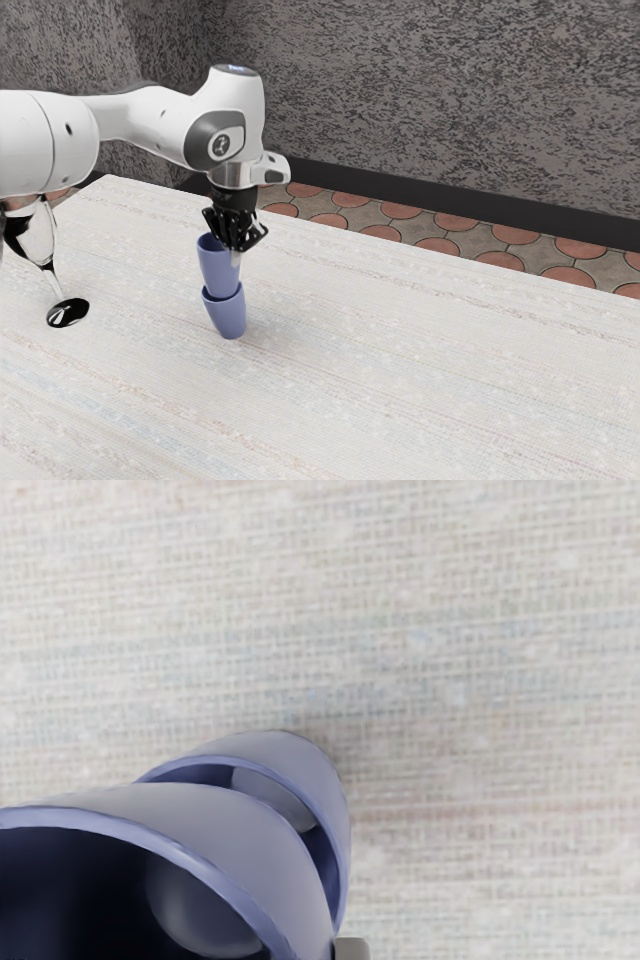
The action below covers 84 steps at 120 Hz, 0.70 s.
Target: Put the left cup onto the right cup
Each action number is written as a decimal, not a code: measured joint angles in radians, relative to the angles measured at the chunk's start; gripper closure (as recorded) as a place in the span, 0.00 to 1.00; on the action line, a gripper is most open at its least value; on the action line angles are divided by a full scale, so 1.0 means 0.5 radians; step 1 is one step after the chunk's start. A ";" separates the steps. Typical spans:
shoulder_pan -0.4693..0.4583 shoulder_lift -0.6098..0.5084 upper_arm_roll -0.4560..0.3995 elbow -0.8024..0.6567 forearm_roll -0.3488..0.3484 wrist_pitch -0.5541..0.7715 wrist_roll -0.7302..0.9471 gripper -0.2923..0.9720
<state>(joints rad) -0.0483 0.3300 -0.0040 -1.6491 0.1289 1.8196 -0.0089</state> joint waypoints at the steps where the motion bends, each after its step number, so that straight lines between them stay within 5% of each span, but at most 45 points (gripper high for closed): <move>1: 0.001 0.001 0.000 0.000 0.000 0.001 0.000 0.85; 31: 0.014 0.017 0.009 0.000 -0.015 0.014 0.000 0.82; 61: 0.017 -0.002 0.010 -0.001 -0.064 -0.004 0.001 0.47; 84: 0.011 -0.078 0.000 -0.004 -0.076 -0.039 0.000 0.33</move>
<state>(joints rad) -0.0426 0.2912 -0.0040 -1.6509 0.0910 1.8000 -0.0090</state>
